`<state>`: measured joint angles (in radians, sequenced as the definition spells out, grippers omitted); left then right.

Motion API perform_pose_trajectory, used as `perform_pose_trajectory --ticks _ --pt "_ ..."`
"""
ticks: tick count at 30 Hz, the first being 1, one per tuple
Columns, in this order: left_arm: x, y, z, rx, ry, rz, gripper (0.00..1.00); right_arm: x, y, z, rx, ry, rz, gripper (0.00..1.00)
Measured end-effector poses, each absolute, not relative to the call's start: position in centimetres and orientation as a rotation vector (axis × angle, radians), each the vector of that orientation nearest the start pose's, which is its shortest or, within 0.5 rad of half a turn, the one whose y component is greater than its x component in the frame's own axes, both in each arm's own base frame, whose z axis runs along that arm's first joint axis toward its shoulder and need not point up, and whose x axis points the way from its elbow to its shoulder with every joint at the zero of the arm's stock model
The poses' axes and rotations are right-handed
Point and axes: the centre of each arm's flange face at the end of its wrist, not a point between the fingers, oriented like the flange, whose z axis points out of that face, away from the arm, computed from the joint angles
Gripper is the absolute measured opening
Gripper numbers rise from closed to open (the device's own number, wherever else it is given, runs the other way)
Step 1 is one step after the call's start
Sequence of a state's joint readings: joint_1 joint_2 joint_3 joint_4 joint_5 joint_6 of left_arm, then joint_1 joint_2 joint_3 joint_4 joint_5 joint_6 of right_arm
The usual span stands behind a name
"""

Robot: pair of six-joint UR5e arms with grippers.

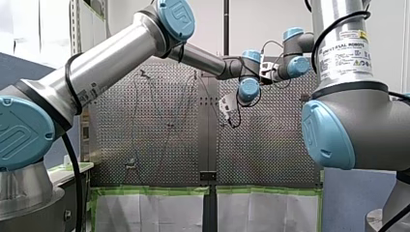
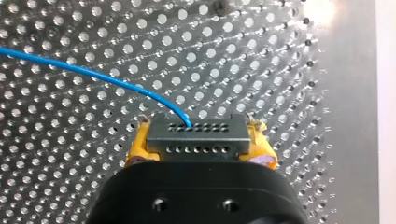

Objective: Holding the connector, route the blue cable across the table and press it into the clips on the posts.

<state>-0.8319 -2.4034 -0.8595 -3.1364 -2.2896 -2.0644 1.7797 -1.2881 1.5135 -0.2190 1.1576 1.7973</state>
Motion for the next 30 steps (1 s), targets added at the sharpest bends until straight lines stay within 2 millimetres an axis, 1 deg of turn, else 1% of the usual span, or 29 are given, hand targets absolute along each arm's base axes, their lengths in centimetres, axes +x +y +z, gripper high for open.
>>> perform_pose_trajectory --ticks 5,9,13,19,24,30 --pt "46.1 -60.9 32.4 -0.265 1.625 -0.419 0.0 29.0 -54.1 39.1 1.602 -1.068 1.801 0.0" --pt "46.2 -60.2 34.2 -0.275 1.607 -0.424 0.0 28.9 -54.0 40.1 1.6 -1.056 1.81 0.0" --pt "46.4 -59.8 35.1 -0.279 1.597 -0.422 0.0 28.7 -53.8 41.2 1.59 -1.047 1.823 0.0" --pt "47.6 -59.1 36.4 -0.296 1.575 -0.421 0.0 28.8 -53.8 42.4 1.596 -1.029 1.843 0.0" --pt "48.5 -58.7 37.8 -0.307 1.557 -0.416 0.0 29.0 -53.6 42.8 1.61 -1.014 1.855 0.0" --pt "49.3 -58.1 38.5 -0.313 1.547 -0.411 0.0 29.1 -53.5 43.2 1.623 -0.998 1.871 0.0"
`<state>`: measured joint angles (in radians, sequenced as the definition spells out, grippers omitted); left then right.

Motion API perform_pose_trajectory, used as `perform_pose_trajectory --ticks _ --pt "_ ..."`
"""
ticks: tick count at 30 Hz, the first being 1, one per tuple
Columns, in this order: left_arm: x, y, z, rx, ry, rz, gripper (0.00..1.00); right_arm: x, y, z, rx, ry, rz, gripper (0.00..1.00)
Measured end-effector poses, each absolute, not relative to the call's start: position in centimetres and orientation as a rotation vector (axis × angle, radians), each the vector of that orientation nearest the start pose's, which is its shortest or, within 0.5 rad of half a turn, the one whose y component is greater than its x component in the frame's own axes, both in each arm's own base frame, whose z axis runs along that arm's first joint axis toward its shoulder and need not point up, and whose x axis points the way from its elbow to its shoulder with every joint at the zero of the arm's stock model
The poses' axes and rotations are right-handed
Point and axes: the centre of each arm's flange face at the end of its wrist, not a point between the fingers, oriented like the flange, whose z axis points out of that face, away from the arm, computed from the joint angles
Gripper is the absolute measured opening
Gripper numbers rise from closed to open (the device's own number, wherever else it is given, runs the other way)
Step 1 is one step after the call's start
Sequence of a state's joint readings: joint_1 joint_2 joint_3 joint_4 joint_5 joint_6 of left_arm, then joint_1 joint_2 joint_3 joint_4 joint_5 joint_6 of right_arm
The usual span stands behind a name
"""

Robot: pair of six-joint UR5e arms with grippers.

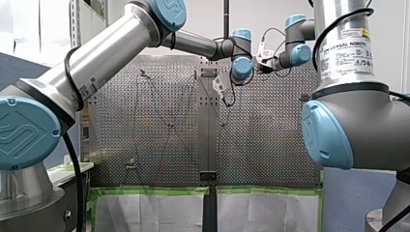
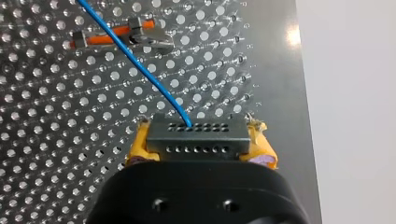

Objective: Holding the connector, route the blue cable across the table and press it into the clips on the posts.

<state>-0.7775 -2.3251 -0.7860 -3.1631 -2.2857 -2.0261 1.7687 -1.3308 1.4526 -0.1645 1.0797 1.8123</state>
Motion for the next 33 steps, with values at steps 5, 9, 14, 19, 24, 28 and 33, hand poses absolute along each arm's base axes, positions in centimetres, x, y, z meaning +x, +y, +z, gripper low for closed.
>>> perform_pose_trajectory --ticks 5,9,14,19,24,28,33 --pt "50.8 -57.8 38.7 -0.289 1.521 -0.432 0.0 28.9 -53.7 43.3 -2.184 1.357 -2.535 0.0" --pt "52.5 -56.9 38.8 -0.273 1.503 -0.444 0.0 28.7 -53.9 43.3 -2.173 1.365 -2.538 0.0" --pt "54.4 -55.8 38.5 -0.254 1.499 -0.455 0.0 28.1 -54.3 43.2 -2.162 1.385 -2.542 0.0" --pt "54.7 -55.7 37.9 -0.219 1.514 -0.472 0.0 27.3 -54.7 43.1 -2.157 1.411 -2.542 0.0" --pt "54.9 -55.8 36.9 -0.192 1.516 -0.496 0.0 26.6 -55.1 43.1 -2.154 1.43 -2.545 0.0" --pt "54.9 -55.9 36.2 -0.18 1.515 -0.509 0.0 26.3 -55.3 43.1 -2.155 1.436 -2.549 0.0" --pt "54.8 -56.0 35.9 -0.178 1.518 -0.511 0.22 26.2 -55.3 43.1 -2.16 1.427 -2.548 0.0"
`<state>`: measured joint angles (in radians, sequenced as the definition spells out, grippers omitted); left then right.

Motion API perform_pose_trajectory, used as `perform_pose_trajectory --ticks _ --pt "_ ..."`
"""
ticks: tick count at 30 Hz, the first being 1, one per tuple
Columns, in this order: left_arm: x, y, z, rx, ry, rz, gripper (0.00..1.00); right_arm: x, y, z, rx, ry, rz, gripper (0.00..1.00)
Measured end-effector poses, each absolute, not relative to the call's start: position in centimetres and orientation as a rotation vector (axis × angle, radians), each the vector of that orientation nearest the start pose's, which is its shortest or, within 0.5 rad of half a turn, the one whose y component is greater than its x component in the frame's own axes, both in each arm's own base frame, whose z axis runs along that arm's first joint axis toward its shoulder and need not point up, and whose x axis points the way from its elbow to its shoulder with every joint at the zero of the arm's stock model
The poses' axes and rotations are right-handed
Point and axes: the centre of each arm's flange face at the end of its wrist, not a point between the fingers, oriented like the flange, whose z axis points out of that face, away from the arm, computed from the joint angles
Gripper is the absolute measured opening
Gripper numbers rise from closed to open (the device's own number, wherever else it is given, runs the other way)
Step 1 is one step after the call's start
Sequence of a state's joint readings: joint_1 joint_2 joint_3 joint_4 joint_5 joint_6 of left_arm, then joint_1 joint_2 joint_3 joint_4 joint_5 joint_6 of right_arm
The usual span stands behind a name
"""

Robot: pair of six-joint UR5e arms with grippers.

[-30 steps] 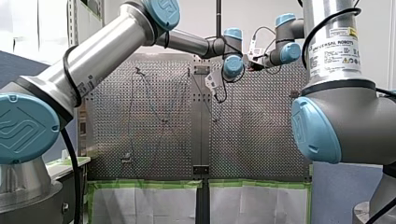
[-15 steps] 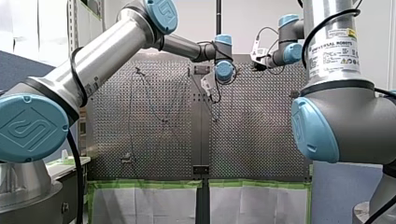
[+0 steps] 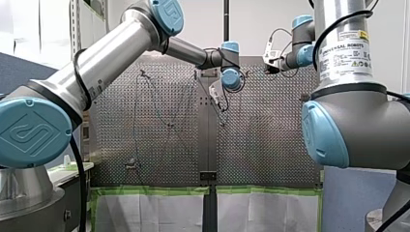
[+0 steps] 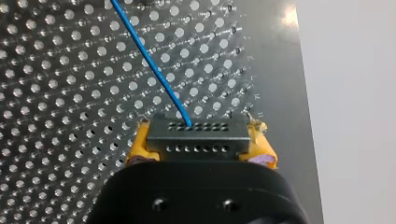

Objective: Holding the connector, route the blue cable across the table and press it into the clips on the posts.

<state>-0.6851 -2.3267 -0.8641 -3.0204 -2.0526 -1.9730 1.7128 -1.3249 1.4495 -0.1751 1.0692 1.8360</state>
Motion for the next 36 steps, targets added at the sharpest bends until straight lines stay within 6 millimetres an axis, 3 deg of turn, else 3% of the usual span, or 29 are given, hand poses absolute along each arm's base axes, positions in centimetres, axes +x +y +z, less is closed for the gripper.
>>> perform_pose_trajectory --ticks 2,3,5,6,7,19,26,36 --pt "54.6 -56.1 35.8 -0.178 1.523 -0.507 0.6 26.2 -55.3 43.1 -2.161 1.424 -2.548 0.0" --pt "54.5 -56.1 35.8 -0.179 1.526 -0.503 0.6 26.2 -55.3 43.1 -2.161 1.423 -2.548 0.0" --pt "54.3 -56.1 35.8 -0.179 1.531 -0.497 0.88 26.2 -55.3 43.1 -2.163 1.422 -2.548 0.0" --pt "54.2 -56.2 35.7 -0.178 1.533 -0.495 0.88 26.2 -55.3 43.1 -2.163 1.422 -2.547 0.0" --pt "54.2 -56.2 35.7 -0.177 1.536 -0.493 1.0 26.2 -55.3 43.0 -2.163 1.422 -2.547 0.0" --pt "52.4 -56.1 35.5 -0.154 1.619 -0.457 1.0 26.2 -55.3 42.9 -2.164 1.423 -2.545 0.0" --pt "49.7 -55.6 36.9 -0.133 1.65 -0.435 1.0 26.3 -55.4 42.8 -2.166 1.422 -2.542 0.0" --pt "46.0 -56.5 39.9 -0.052 1.595 -0.547 1.0 26.5 -55.3 42.8 -2.166 1.416 -2.539 0.0"
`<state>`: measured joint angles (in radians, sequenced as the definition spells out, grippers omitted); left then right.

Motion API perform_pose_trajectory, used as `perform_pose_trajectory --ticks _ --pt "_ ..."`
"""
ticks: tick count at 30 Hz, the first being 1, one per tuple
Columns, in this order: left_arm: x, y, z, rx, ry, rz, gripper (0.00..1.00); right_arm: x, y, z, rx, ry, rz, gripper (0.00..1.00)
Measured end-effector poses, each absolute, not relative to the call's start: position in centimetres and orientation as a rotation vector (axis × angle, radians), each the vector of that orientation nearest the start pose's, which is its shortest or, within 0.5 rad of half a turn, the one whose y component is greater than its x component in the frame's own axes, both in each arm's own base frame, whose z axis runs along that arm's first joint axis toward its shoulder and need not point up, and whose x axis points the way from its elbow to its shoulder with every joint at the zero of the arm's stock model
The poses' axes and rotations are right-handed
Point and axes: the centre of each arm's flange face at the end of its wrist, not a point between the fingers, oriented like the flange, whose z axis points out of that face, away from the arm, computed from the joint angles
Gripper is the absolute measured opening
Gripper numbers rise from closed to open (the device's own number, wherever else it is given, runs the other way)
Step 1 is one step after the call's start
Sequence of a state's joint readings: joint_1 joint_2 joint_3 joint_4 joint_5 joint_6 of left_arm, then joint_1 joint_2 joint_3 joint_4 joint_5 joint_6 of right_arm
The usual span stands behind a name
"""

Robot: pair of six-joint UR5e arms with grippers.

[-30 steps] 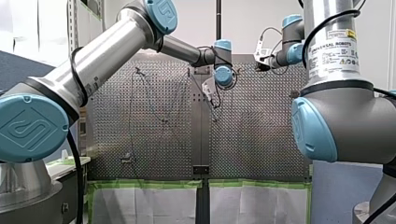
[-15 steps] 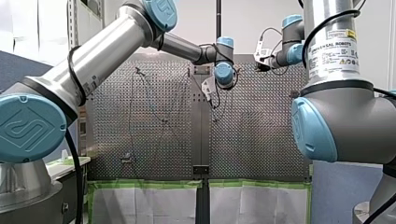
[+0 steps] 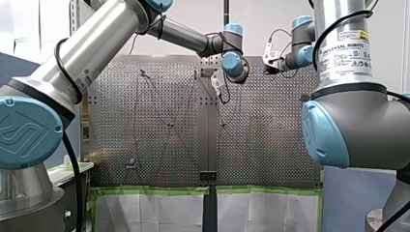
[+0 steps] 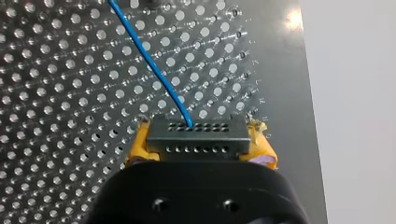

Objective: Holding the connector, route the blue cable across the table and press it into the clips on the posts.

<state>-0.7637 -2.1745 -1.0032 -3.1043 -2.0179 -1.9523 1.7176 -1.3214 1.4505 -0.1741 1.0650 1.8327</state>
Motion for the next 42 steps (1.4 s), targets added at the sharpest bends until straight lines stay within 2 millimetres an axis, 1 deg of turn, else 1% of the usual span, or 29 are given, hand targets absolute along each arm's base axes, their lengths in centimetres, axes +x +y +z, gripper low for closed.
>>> perform_pose_trajectory --ticks 4,7,17,24,29,34,36,37,40,42 --pt "44.6 -56.5 41.1 -0.035 1.564 -0.579 1.0 26.8 -55.1 42.8 -2.168 1.409 -2.537 0.0" --pt "43.8 -56.0 42.0 -0.055 1.536 -0.583 1.0 26.9 -55.1 42.8 -2.167 1.408 -2.533 0.0" --pt "41.7 -53.5 45.2 -0.147 1.44 -0.622 1.0 27.1 -55.0 42.8 -2.168 1.404 -2.531 0.0" --pt "41.0 -51.1 47.0 -0.237 1.374 -0.673 1.0 27.3 -54.8 42.7 -2.169 1.398 -2.529 0.0" --pt "39.3 -50.3 48.3 -0.274 1.326 -0.737 1.0 27.6 -54.7 42.7 -2.17 1.391 -2.527 0.0" --pt "37.6 -49.2 49.5 -0.292 1.278 -0.749 1.0 27.9 -54.6 42.7 -2.171 1.383 -2.526 0.0" --pt "37.4 -48.9 49.1 -0.296 1.271 -0.744 1.0 28.0 -54.5 42.7 -2.171 1.38 -2.524 0.0" --pt "37.5 -48.9 48.5 -0.298 1.273 -0.738 1.0 28.1 -54.4 42.7 -2.172 1.378 -2.523 0.0" --pt "37.7 -49.1 46.3 -0.301 1.288 -0.706 1.0 28.3 -54.3 42.7 -2.175 1.372 -2.522 0.0" --pt "37.9 -49.4 44.2 -0.303 1.306 -0.679 1.0 28.4 -54.3 42.7 -2.175 1.368 -2.522 0.0"
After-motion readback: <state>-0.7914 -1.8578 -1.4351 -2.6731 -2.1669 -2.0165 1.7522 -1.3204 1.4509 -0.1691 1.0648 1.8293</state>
